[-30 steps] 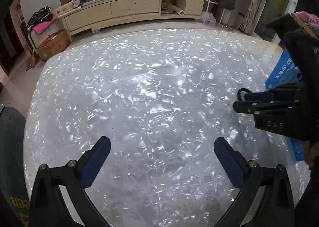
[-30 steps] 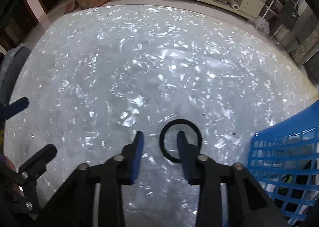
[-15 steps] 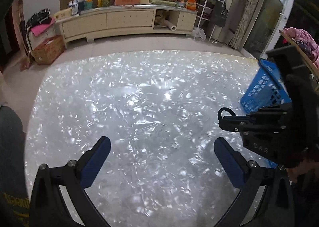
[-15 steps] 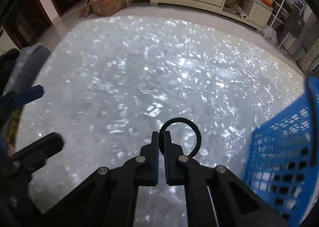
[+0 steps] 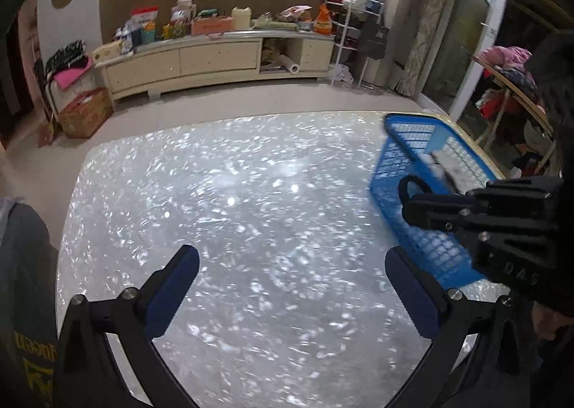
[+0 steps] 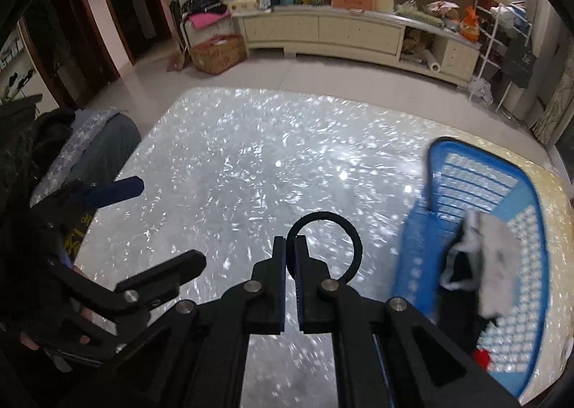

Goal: Organize soft objects
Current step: 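Carry the black rubber ring into the blue basket and open the right gripper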

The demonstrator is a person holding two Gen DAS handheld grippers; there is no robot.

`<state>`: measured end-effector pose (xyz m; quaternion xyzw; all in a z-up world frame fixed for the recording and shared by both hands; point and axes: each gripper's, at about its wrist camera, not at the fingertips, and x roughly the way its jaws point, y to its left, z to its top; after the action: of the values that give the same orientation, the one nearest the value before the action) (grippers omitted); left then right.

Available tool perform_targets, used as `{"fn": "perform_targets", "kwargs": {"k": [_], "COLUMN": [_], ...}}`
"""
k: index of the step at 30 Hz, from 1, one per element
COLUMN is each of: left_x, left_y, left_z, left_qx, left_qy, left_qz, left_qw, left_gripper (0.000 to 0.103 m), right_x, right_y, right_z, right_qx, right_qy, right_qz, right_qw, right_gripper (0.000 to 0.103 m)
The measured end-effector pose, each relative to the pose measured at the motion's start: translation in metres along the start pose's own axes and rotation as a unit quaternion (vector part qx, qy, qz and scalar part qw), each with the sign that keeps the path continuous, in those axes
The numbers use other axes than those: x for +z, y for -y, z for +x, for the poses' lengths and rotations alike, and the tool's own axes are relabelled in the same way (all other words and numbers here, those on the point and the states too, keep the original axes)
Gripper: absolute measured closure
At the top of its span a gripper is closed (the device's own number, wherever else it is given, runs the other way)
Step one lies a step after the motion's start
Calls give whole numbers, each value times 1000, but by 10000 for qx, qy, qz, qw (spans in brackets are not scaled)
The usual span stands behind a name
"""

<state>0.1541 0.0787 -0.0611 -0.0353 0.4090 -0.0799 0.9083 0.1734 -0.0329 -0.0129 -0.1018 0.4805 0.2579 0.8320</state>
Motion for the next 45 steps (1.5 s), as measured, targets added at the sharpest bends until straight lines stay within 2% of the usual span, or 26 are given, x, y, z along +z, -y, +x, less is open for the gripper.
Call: {"fn": "perform_targets", "kwargs": {"k": [9,12,20,27,37,41,45], "left_x": [12,18,38,44,49,57,56], "left_y": [57,74,109,127,133,131,130], "left_z": [-19,-18,-4,21,63,74,83], "left_qx": [-53,-154,72,418,403,247,300], "left_qy": [276,312,362,252,-74,-127,-155], "left_qz": [74,61,283,515,747,679,603], "left_qw": [9996,9994,9989,9975,9964,9973,9976], "left_gripper": [0,0,0,0,0,0,0], "right_x": [-24,-27,-41,-45,-35,-35,-32], "right_y": [36,47,81,105,125,126,128], "right_z": [-64,-67,-78,-68,-28,-16,-7], "right_qx": [-187,-265,-276,-270,-108,-77,-61], "right_qy": [496,560,750,683,301,177,71], "right_qz": [134,183,425,631,868,948,1002], "right_qw": [9985,9979,9959,9953,9957,9953,9949], "right_gripper": [99,99,99,99,99,99,99]}}
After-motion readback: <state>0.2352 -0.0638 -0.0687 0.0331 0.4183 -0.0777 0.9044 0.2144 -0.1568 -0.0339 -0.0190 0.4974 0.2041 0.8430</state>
